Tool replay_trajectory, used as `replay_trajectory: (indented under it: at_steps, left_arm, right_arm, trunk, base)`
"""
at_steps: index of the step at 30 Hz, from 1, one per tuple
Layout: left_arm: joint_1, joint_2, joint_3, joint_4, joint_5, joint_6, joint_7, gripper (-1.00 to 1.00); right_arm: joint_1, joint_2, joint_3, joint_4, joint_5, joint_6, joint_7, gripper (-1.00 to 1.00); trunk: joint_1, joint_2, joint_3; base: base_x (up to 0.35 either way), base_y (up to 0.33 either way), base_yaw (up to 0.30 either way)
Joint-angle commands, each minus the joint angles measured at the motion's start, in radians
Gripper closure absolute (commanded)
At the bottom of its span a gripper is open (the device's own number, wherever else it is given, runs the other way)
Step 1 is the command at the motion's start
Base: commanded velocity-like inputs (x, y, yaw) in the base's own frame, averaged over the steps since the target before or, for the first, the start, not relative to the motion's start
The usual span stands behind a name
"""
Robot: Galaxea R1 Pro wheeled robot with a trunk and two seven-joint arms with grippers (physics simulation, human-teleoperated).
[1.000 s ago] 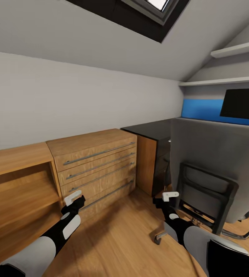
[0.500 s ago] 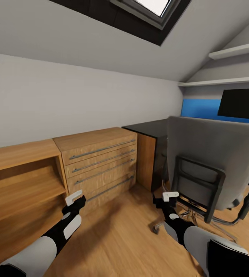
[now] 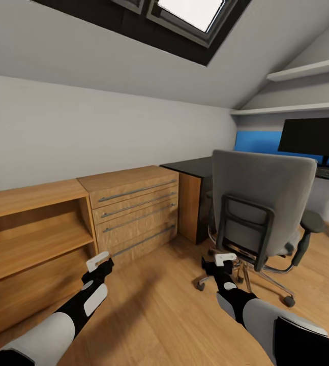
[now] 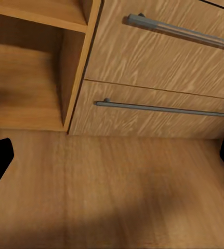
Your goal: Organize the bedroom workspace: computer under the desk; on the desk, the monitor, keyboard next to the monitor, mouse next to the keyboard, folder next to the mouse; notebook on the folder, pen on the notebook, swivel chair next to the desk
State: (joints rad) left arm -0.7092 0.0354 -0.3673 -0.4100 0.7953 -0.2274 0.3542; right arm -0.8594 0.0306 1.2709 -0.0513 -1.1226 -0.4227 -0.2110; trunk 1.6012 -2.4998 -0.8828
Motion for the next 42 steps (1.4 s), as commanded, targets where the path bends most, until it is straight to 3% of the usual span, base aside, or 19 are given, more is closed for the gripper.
replay_trajectory:
  at_steps: [1,10,19,26,39,42]
  left_arm:
    - [-0.001,0.001,-0.009,-0.001,0.009,-0.004,0.006,-1.0]
    - [0.0,0.001,-0.009,-0.001,0.009,-0.004,0.006,-1.0]
    - [0.0,-0.007,-0.009,-0.001,0.009,-0.004,0.006,-1.0]
    - [-0.001,-0.03,-0.025,-0.001,0.008,-0.003,0.005,-1.0]
    - [0.0,-0.047,-0.286,0.0,0.008,-0.001,0.006,-1.0]
    - [0.0,-0.051,-0.317,-0.001,0.009,-0.001,0.006,-1.0]
  right_arm:
    - [-0.001,0.0,0.008,-0.001,-0.004,-0.001,-0.006,-1.0]
    - [-0.001,0.0,0.008,-0.001,-0.003,-0.001,-0.005,-1.0]
    - [-0.001,0.0,0.008,-0.001,-0.003,-0.001,-0.005,-1.0]
    - [-0.001,0.0,0.008,-0.001,-0.003,-0.001,-0.004,-1.0]
    - [0.0,0.002,0.01,-0.001,-0.003,-0.001,-0.004,-1.0]
    - [0.001,0.002,0.01,-0.001,-0.003,-0.001,-0.004,-1.0]
  trunk:
    - [-0.001,0.0,-0.001]
    - [-0.001,0.0,0.004]
    - [-0.001,0.0,0.01]
    - [-0.001,0.0,0.014]
    - [-0.001,0.0,0.022]
    - [-0.001,0.0,0.024]
  base:
    - [-0.22,0.0,-0.141]
    - [-0.076,0.001,-0.209]
    - [-0.004,0.227,-0.242]
    - [0.0,0.298,-0.245]
    - [0.0,0.117,-0.258]
    - [0.0,0.047,-0.272]
